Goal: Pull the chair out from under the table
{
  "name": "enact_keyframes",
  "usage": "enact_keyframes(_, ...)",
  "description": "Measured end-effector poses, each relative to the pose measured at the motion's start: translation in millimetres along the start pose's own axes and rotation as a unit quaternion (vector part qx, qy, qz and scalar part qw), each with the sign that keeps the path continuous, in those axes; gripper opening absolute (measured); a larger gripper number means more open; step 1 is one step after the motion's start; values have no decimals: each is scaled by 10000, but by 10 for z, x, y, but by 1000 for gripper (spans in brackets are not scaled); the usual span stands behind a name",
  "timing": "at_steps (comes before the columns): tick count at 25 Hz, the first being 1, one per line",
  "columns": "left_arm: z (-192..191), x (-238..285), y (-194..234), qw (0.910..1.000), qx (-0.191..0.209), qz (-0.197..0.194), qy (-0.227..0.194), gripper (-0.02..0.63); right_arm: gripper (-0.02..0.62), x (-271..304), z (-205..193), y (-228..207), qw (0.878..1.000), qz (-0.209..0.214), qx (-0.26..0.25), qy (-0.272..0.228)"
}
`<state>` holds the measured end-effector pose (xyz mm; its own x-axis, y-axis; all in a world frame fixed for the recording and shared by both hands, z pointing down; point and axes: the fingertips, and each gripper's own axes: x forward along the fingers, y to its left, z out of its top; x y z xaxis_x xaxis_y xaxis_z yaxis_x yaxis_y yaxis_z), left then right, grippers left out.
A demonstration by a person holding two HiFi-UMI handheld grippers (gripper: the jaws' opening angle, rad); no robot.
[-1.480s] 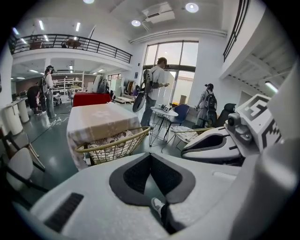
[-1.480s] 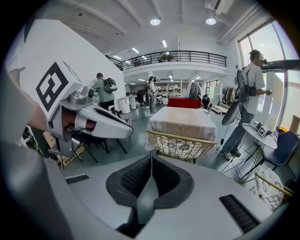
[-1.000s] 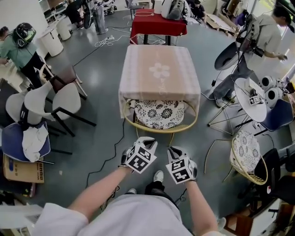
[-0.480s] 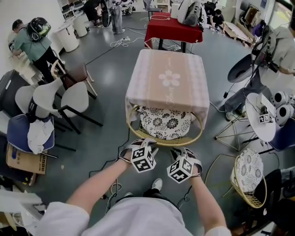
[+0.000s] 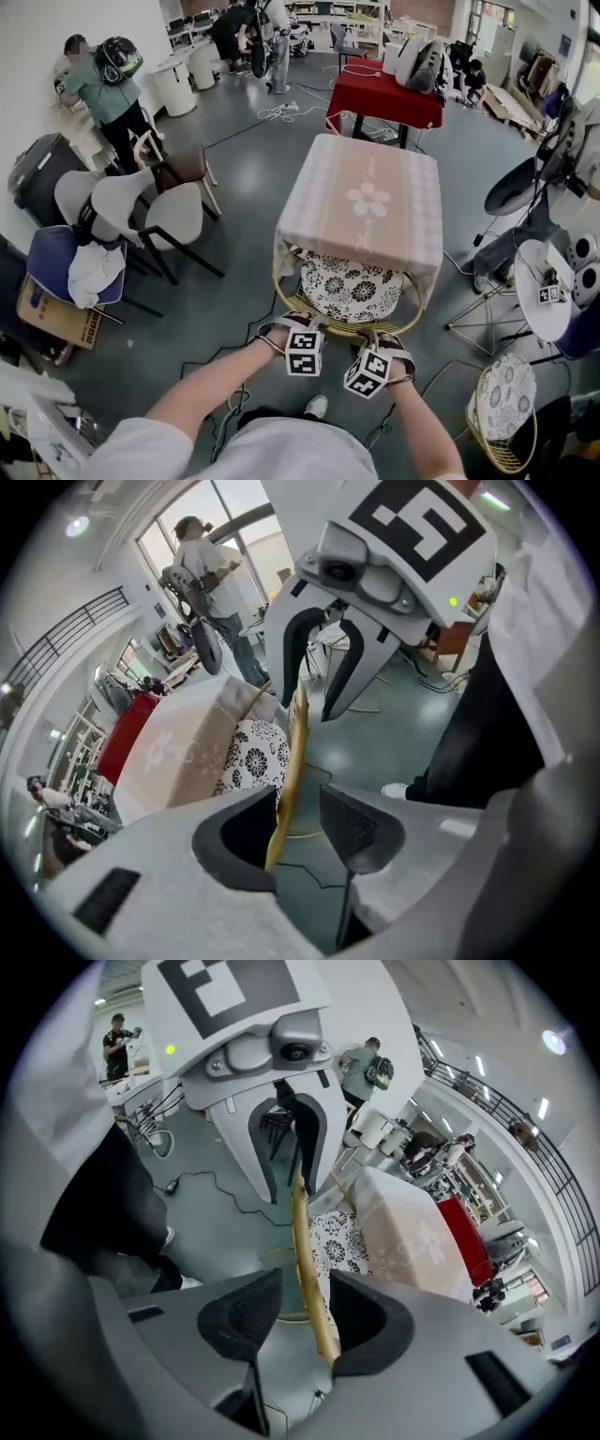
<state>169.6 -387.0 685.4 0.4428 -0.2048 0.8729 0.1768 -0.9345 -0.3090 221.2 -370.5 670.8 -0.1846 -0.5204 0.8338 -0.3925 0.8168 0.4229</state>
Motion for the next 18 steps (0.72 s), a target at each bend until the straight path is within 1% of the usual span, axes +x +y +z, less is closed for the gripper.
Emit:
enact_keyframes(4, 11, 119, 3, 9999, 68, -76, 75, 137, 120, 193, -71, 9, 9990, 150, -375, 182)
enact_keyframes(8, -20, 224, 42, 9995, 206, -120, 222, 137, 118, 327, -103, 41, 9976, 369, -537, 226)
enact_keyframes(11, -76, 292, 43, 9985, 361, -180, 376, 136, 85, 404, -132, 37, 9966, 388, -678, 251)
enact_keyframes(12, -82, 303, 55, 9983, 390, -166, 392, 133, 53, 403, -118, 19, 9966, 383, -691, 233)
enact_keyframes(14, -79, 311, 89, 9983, 395, -146, 397, 80, 48, 381, -77, -3, 9964, 426, -705, 202)
enact_keyframes(18, -78, 316, 86, 9981, 353, -205, 471, 77, 37, 385, -79, 7, 9950, 456, -841, 283)
